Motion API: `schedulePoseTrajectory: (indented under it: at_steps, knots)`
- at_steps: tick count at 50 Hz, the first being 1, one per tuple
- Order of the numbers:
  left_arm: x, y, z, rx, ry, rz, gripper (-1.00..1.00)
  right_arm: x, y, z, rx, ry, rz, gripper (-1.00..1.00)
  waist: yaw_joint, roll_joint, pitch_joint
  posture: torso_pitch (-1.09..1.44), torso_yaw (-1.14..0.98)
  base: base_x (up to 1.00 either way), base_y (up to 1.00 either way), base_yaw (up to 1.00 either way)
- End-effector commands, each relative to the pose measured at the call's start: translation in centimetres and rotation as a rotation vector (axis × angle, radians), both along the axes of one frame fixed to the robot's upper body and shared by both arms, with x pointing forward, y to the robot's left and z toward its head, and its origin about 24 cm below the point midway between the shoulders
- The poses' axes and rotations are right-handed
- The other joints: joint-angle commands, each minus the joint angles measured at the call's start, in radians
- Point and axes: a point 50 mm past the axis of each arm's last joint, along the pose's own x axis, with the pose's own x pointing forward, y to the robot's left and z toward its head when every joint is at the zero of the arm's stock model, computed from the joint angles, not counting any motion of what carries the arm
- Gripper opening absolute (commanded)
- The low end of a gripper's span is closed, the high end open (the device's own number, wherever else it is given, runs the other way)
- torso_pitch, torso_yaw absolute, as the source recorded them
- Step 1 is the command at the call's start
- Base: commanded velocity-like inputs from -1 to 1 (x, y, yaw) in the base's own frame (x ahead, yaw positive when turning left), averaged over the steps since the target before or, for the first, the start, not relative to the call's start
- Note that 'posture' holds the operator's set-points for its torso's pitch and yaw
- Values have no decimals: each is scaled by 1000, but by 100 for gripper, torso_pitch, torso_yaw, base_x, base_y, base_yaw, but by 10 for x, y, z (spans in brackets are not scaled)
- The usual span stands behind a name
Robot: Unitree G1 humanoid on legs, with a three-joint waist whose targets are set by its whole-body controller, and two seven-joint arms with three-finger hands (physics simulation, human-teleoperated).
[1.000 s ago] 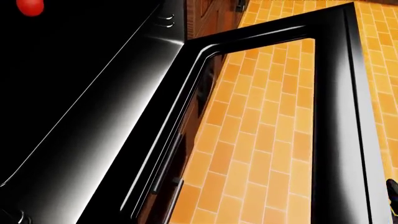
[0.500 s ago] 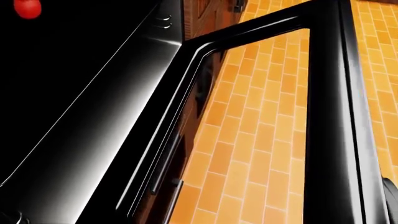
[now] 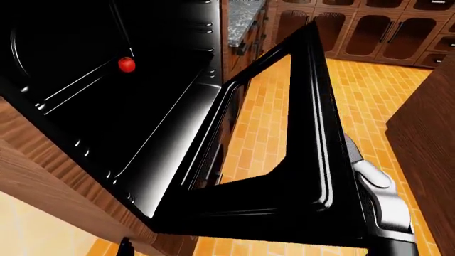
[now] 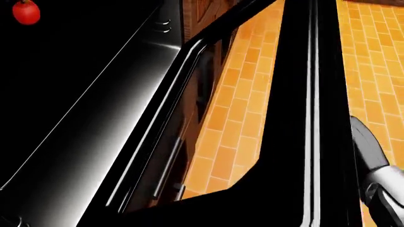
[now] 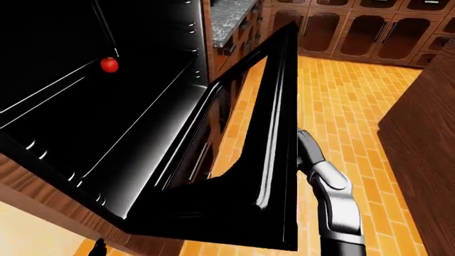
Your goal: Close the oven door.
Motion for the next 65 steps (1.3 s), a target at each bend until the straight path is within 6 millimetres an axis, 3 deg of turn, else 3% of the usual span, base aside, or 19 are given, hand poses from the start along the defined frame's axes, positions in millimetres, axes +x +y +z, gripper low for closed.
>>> schedulePoseTrajectory:
  at_steps: [1,13,24,37,57,65]
  knots:
    - [14,5,8,24,-62,-16,100,5,9,24,-21,-88,54,100,2,1,-19,0,0,0,0,0]
    - [14,5,8,22,-63,-16,100,47,48,69,-81,-120,214,100,-2,11,-21,0,0,0,0,0]
    - [14,4,8,20,-63,-17,100,82,74,96,-133,-116,323,100,-1,20,-24,0,0,0,0,0]
    - [14,4,8,16,-62,-15,100,112,126,105,-166,-110,488,100,-6,37,-26,0,0,0,0,0]
    - [14,4,8,8,-62,-8,100,117,188,131,-206,-122,683,100,-8,56,-20,0,0,0,0,0]
    - [14,4,8,4,-62,-3,100,111,211,129,-199,-117,739,100,-11,63,-15,0,0,0,0,0]
